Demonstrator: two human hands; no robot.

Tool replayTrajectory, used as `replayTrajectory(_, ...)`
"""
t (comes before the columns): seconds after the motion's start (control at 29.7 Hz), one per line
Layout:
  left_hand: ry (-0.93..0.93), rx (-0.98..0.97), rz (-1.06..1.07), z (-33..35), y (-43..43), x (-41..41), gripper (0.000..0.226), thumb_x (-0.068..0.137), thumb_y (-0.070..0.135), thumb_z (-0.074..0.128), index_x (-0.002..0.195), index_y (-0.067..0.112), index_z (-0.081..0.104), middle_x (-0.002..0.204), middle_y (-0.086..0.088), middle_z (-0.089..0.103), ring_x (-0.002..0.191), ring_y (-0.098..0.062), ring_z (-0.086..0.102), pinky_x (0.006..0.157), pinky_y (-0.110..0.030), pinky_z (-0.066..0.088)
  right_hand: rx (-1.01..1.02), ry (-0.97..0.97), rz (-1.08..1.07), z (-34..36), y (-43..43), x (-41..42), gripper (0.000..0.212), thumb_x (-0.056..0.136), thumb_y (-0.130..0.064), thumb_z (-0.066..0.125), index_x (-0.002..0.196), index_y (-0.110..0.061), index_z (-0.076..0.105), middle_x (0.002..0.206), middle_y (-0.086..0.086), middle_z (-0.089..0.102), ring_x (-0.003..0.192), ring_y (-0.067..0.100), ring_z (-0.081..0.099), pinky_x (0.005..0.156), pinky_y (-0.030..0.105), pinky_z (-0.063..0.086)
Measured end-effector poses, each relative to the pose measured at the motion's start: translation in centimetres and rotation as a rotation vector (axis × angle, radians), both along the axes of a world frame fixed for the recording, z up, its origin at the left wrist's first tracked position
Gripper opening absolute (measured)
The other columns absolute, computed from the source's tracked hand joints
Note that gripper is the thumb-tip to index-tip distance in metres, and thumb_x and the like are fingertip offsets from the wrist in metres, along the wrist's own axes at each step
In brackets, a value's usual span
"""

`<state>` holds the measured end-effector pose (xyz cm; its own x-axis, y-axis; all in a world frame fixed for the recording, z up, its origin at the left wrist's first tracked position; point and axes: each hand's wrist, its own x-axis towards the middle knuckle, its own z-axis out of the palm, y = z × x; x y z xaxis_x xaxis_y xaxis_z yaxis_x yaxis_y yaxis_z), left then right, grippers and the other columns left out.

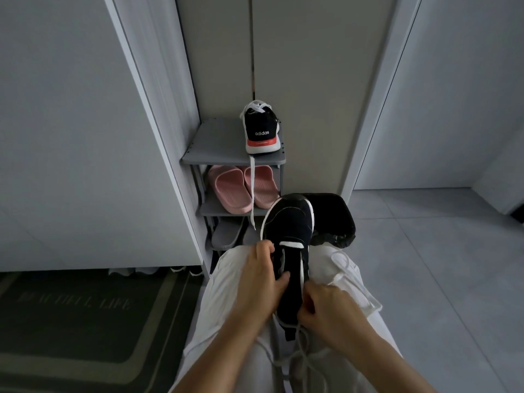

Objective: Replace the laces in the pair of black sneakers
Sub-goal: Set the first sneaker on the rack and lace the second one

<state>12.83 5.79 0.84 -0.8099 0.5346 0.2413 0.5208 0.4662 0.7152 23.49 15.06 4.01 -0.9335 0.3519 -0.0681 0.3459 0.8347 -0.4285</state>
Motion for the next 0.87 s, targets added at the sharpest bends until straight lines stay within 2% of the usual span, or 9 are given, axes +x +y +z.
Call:
replayTrajectory(0.1,0.114,-0.031,0.048,0.1,0.2,0.2,0.038,0.075,0.004,0.068,0.105,0.009,0.045,0.094,-0.002,0.050,0.084,-0.023,0.056,0.066,-0.026,0.044,0.009,-0.015,-0.061,-0.2,0.7,-0.4,0.033,0.085,-0.027,0.049,0.062,-0.027,0.026,0.059,-0.011,0.037,0.064,0.015,0.044,0.048,0.019,0.029)
replayTrajectory(0.2,0.292,-0.121,0.076,0.2,0.2,0.7,0.042,0.056,0.001,0.079,0.083,0.013,0.049,0.074,-0.003,0.055,0.055,-0.017,0.054,0.044,-0.017,0.030,-0.099,0.072,-0.152,0.5,0.8,-1.0,0.027,0.083,-0.022,0.055,0.064,-0.024,0.035,0.060,-0.011,0.042,0.056,0.007,0.043,0.047,0.017,0.033)
replayTrajectory(0.27,0.361,-0.186,0.121,0.6,0.2,0.8,0.042,0.047,0.005,0.084,0.072,0.014,0.051,0.064,0.001,0.052,0.046,-0.012,0.048,0.041,-0.008,0.009,-0.263,0.114,-0.232,1.0,0.8,-1.3,0.024,0.081,-0.018,0.059,0.065,-0.020,0.041,0.058,-0.009,0.045,0.051,0.004,0.040,0.050,0.012,0.037)
replayTrajectory(0.34,0.366,-0.210,0.172,1.0,0.0,1.0,0.041,0.045,0.010,0.084,0.068,0.015,0.051,0.060,0.004,0.051,0.041,-0.009,0.045,0.041,-0.010,-0.003,-0.510,0.110,-0.281,1.2,1.0,-1.5,0.019,0.078,-0.012,0.063,0.066,-0.016,0.048,0.058,-0.004,0.049,0.052,0.007,0.042,0.049,0.014,0.035)
replayTrajectory(0.4,0.386,-0.235,0.186,1.3,-0.3,1.5,0.036,0.048,0.013,0.082,0.067,0.016,0.052,0.058,0.003,0.050,0.040,-0.008,0.041,0.042,-0.011,-0.005,-0.812,0.138,-0.349,1.2,1.0,-1.5,0.010,0.077,-0.005,0.062,0.072,-0.010,0.054,0.060,0.002,0.056,0.057,0.012,0.046,0.057,0.024,0.037)
replayTrajectory(0.47,0.420,-0.240,0.158,1.2,-0.3,1.8,0.034,0.053,0.017,0.078,0.071,0.018,0.050,0.063,0.004,0.051,0.046,-0.006,0.039,0.039,-0.010,0.001,-0.955,0.148,-0.407,1.2,0.9,-1.4,0.002,0.082,-0.007,0.059,0.080,-0.007,0.058,0.056,-0.001,0.058,0.055,0.010,0.047,0.055,0.022,0.037)
replayTrajectory(0.61,0.380,-0.259,0.131,0.6,0.3,1.2,0.054,0.050,0.020,0.085,0.081,0.018,0.041,0.067,0.003,0.055,0.047,-0.011,0.053,0.040,-0.015,0.023,-0.662,0.106,-0.272,0.5,0.4,-1.2,0.026,0.091,-0.022,0.055,0.076,-0.002,0.061,0.050,-0.007,0.051,0.041,-0.001,0.044,0.048,0.013,0.034)
replayTrajectory(0.77,0.343,-0.347,0.171,0.9,0.7,1.5,0.052,0.047,0.019,0.087,0.080,0.016,0.046,0.056,0.004,0.053,0.031,-0.008,0.045,0.035,-0.014,0.009,-0.430,0.268,-0.227,0.8,0.0,-0.5,0.031,0.093,-0.027,0.053,0.067,-0.012,0.058,0.052,-0.005,0.056,0.052,0.004,0.054,0.053,0.017,0.040)
replayTrajectory(0.87,0.161,-0.435,0.165,1.7,0.4,2.5,0.030,0.084,0.021,0.062,0.106,0.014,0.043,0.090,0.001,0.059,0.068,-0.015,0.063,0.046,-0.020,0.027,-0.410,0.280,-0.293,0.9,0.5,-0.3,0.028,0.094,-0.031,0.050,0.076,-0.016,0.066,0.062,-0.009,0.064,0.062,0.002,0.058,0.060,0.017,0.043)
